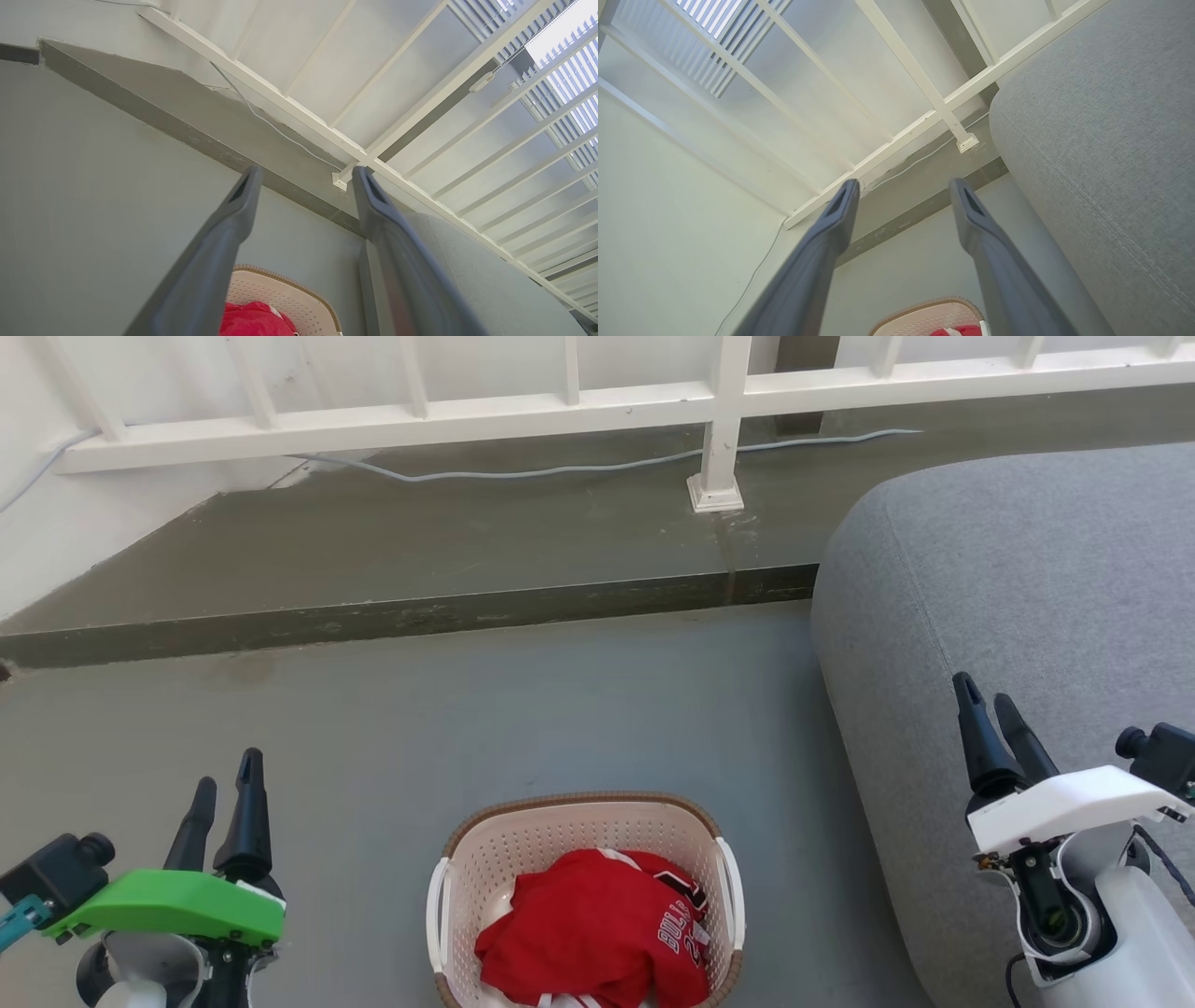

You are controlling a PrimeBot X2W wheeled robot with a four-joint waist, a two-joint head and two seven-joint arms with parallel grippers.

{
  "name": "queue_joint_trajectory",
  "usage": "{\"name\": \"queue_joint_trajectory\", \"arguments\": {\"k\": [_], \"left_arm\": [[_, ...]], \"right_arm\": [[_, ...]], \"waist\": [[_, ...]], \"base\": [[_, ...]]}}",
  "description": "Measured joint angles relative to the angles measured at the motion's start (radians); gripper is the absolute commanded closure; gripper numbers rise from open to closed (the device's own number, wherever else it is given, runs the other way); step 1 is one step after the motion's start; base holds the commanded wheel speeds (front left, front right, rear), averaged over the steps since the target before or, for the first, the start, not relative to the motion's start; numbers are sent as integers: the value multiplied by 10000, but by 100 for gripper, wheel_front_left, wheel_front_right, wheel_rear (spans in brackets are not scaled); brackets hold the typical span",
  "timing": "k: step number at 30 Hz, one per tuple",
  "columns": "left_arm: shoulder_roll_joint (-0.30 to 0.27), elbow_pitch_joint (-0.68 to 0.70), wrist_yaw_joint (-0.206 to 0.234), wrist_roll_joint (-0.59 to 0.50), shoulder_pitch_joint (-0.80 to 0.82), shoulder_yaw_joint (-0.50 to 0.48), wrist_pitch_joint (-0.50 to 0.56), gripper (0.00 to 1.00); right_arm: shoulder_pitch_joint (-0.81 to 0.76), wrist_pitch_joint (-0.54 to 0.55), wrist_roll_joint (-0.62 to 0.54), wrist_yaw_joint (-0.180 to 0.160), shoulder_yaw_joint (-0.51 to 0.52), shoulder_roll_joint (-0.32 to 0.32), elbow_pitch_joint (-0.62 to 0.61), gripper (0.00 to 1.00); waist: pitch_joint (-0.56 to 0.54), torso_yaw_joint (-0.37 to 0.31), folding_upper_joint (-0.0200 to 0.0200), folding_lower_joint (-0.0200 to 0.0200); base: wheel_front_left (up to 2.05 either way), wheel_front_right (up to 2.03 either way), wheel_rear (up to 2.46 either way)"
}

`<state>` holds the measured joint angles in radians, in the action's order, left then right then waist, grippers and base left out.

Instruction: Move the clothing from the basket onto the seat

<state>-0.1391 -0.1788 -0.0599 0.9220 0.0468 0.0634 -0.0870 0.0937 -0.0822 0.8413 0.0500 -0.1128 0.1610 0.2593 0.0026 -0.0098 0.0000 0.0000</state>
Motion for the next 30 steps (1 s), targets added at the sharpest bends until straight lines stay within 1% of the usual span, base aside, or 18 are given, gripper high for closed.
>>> {"name": "queue_joint_trajectory", "arguments": {"k": [3, 6, 9, 13, 17, 24, 26, 30], "left_arm": [[0, 50, 46, -447, 0, 94, -102, 0], [-10, 94, 111, -940, 0, 201, -174, 0], [-10, 125, 176, -1394, -3, 339, -301, 0], [-12, 155, 253, -1896, -5, 387, -422, 0], [-8, 159, 299, -2230, -7, 431, -552, 0], [-6, 148, 395, -3239, -33, 633, -767, 0], [-6, 134, 431, -3452, -47, 665, -859, 0], [-10, 35, 531, -4031, -61, 717, -1001, 0]], "right_arm": [[-1, -96, -389, -84, -134, 38, 88, 0], [0, -167, -746, -96, -251, 52, 138, 0], [0, -301, -1183, -247, -353, 73, 207, 0], [0, -462, -1674, -343, -476, 125, 307, 0], [0, -571, -1987, -357, -577, 146, 359, 0], [2, -790, -2920, -435, -855, 230, 485, 0], [5, -863, -3156, -514, -903, 247, 508, 0], [15, -1016, -3695, -520, -1043, 276, 589, 0]], "waist": [[3, -6, 0, 0], [7, -10, 0, 0], [18, -18, 0, 0], [29, -28, 0, 0], [33, -37, 0, 0], [35, -59, 0, 0], [34, -61, 0, 0], [32, -66, 0, 0]], "base": [[0, 0, 0], [0, 0, 0], [0, 0, 0], [0, 0, 0], [0, 0, 0], [0, 0, 0], [0, 0, 0], [0, 0, 0]]}}
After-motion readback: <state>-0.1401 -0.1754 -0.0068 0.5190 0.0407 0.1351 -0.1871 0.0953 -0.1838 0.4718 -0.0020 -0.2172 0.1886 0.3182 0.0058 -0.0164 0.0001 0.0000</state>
